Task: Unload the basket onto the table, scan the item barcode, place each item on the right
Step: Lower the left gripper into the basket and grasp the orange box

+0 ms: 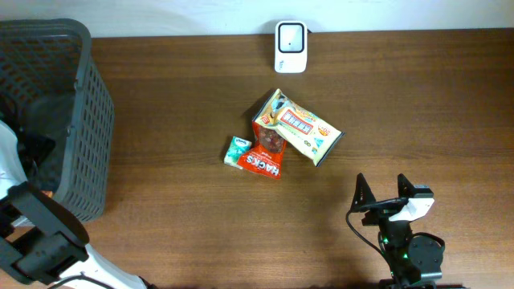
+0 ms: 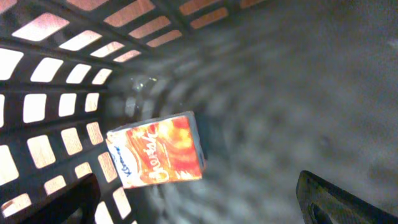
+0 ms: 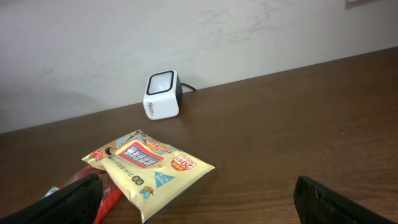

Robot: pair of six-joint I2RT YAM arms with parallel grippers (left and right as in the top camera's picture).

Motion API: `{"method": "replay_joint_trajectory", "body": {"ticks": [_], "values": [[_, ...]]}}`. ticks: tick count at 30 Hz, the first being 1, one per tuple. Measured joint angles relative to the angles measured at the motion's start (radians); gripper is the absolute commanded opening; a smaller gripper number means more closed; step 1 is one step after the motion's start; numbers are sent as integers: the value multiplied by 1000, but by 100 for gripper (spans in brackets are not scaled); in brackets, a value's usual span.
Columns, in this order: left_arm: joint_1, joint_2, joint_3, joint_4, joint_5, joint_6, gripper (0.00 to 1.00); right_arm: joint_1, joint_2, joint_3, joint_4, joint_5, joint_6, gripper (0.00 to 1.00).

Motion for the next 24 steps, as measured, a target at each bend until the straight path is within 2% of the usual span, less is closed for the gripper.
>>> {"method": "replay_joint_trajectory", "body": {"ticks": [11, 24], "values": [[0, 0, -105, 66, -90, -29, 99, 0, 0, 0, 0, 0, 0, 99], [-3, 0, -92, 60, -133, 74, 99, 0, 0, 0, 0, 0, 0, 99]]}}
